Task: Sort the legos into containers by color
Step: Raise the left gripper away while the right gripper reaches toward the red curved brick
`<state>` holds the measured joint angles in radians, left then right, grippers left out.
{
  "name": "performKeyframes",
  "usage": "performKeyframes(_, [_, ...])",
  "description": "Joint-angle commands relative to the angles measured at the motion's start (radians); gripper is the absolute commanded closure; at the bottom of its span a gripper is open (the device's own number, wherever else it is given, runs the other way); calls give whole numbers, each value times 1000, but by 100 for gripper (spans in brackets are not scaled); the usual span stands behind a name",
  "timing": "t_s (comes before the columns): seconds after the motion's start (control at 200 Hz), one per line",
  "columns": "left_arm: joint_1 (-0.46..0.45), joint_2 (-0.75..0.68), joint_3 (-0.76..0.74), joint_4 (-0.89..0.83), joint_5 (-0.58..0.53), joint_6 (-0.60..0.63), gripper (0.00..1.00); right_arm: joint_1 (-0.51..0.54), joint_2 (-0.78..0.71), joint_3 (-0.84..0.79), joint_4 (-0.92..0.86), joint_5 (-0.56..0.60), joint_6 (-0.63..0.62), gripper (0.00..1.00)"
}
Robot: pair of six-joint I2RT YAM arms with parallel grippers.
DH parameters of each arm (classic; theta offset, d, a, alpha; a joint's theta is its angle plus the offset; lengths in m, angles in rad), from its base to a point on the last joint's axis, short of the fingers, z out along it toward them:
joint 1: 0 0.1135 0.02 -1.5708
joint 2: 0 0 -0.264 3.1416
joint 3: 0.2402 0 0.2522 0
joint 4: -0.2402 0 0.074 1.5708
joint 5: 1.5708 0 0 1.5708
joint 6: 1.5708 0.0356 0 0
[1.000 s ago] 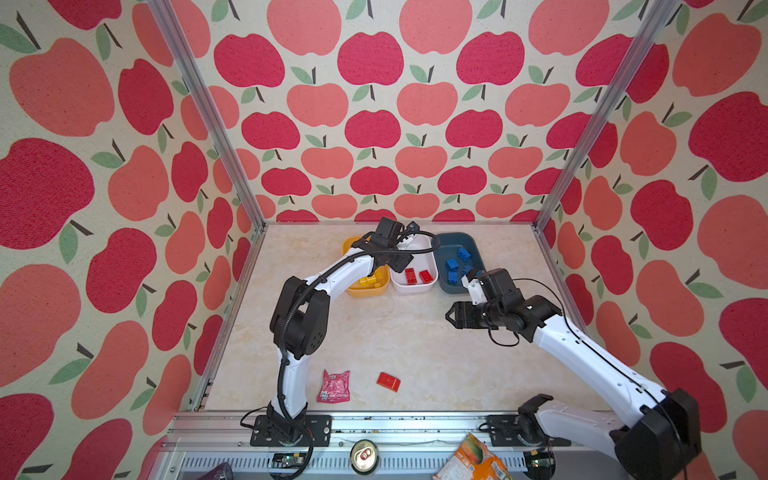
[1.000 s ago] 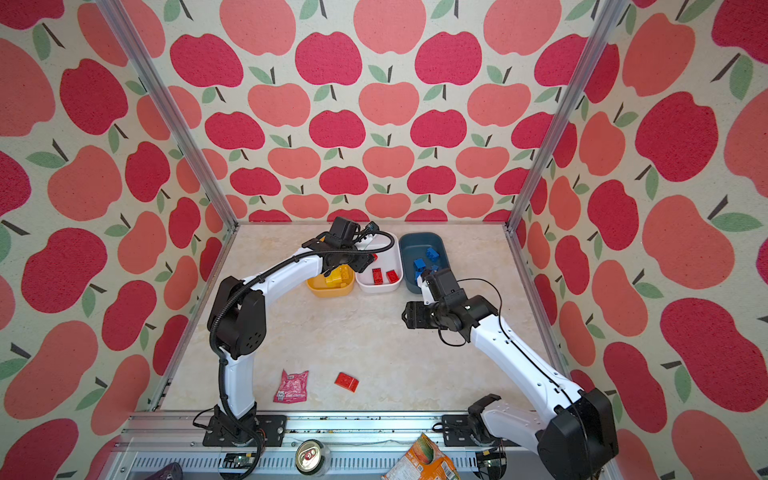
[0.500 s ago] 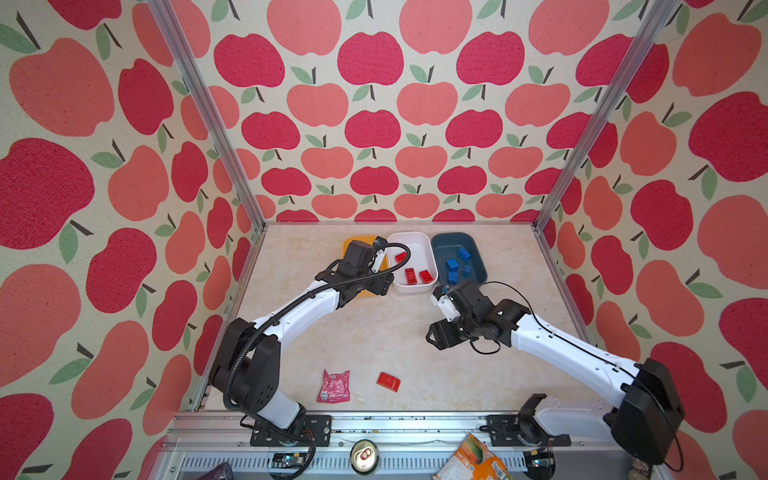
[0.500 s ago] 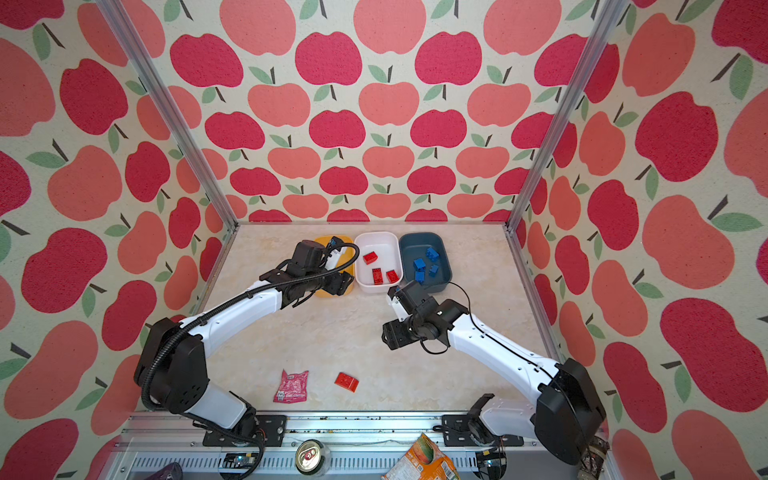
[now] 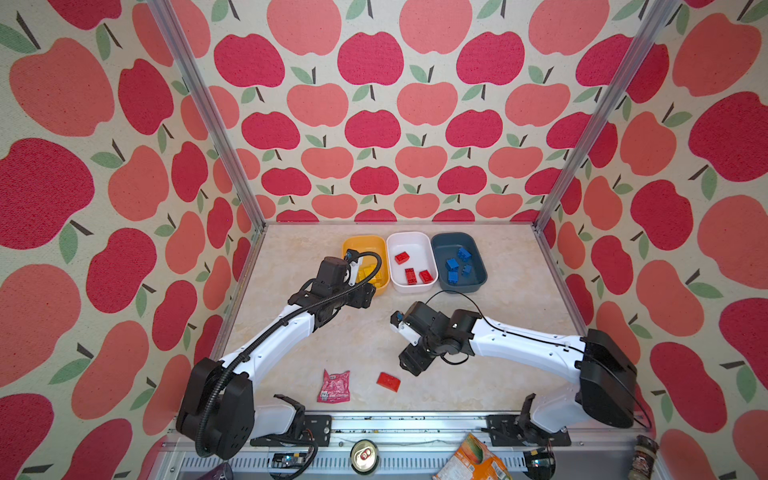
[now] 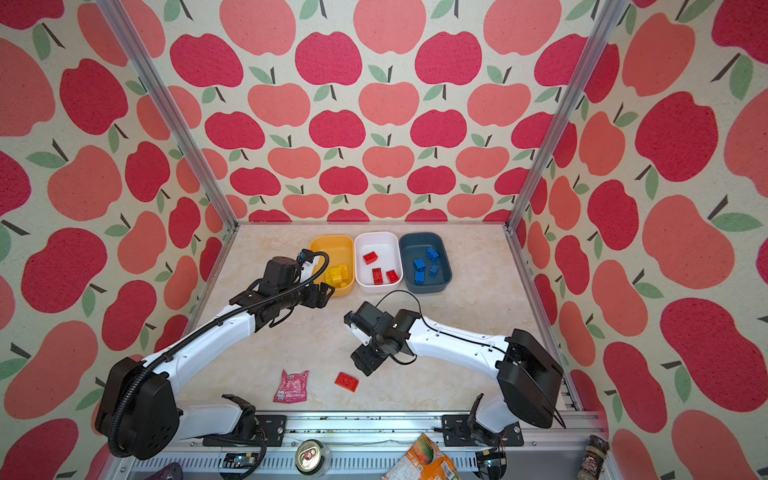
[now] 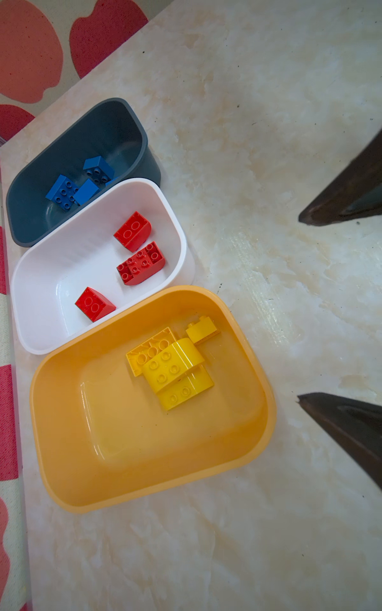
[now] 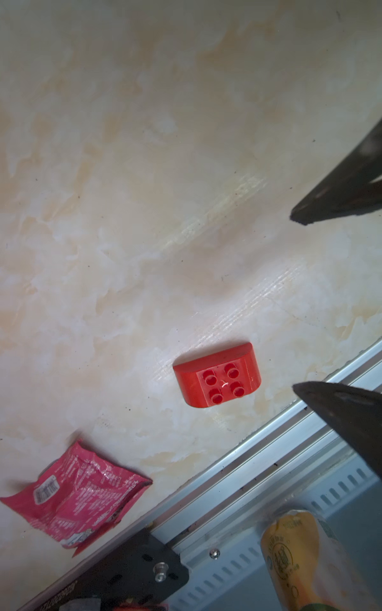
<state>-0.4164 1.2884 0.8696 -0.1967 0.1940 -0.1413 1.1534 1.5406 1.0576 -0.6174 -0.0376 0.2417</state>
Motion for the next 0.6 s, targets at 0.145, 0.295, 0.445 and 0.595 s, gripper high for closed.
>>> performKeyframes(0.145, [46, -68, -58, 6, 54, -49, 17, 115, 142, 103, -39, 42, -79, 22])
performKeyframes(0.295, [71, -104, -89, 5, 68, -61, 16, 154, 204, 139, -51, 46, -99, 22])
performKeyframes(0.445, [80, -129, -104, 5, 68, -64, 16, 173, 250, 168, -59, 57, -110, 22])
performKeyframes(0.595, [86, -130, -104, 8, 71, -67, 16, 181, 299, 212, -82, 70, -129, 23])
